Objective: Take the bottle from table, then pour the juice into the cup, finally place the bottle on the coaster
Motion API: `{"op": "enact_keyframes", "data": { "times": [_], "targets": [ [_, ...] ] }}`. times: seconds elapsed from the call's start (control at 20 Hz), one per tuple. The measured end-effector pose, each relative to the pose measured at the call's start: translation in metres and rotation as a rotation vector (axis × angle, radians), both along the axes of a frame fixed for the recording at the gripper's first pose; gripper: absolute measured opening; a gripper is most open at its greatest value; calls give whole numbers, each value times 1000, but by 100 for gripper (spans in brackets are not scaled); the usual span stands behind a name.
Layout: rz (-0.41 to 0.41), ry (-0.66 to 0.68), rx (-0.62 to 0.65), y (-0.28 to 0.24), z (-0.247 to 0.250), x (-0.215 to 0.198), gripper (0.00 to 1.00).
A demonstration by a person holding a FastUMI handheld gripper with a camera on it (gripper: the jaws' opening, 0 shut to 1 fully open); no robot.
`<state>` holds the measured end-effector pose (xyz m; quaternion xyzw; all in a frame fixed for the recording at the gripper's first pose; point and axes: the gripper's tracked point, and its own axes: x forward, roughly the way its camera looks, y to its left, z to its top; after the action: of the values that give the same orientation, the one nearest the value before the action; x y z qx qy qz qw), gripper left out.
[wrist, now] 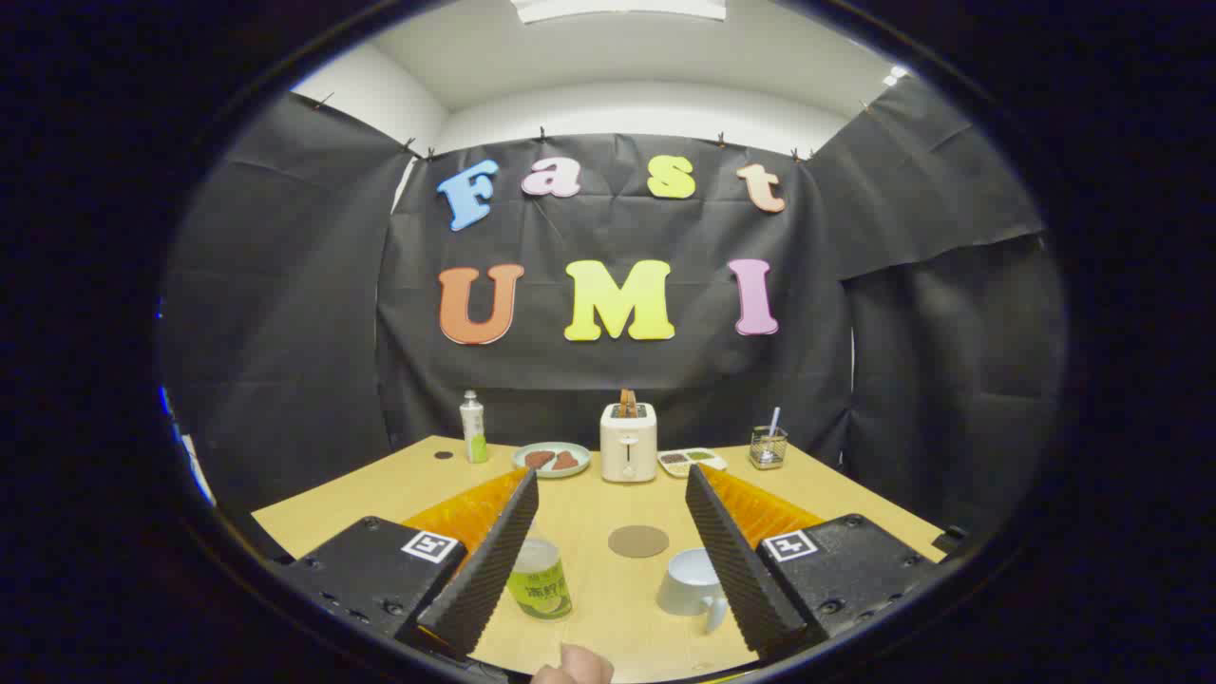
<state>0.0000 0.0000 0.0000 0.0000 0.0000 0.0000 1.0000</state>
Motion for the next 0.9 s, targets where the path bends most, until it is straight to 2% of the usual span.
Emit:
{"op": "enact_keyframes", "data": {
  "times": [0.4, 0.9],
  "targets": [
    [-19, -19, -24, -6, 15, 1, 100],
    [3, -11, -4, 10, 11, 4, 100]
  ]
}}
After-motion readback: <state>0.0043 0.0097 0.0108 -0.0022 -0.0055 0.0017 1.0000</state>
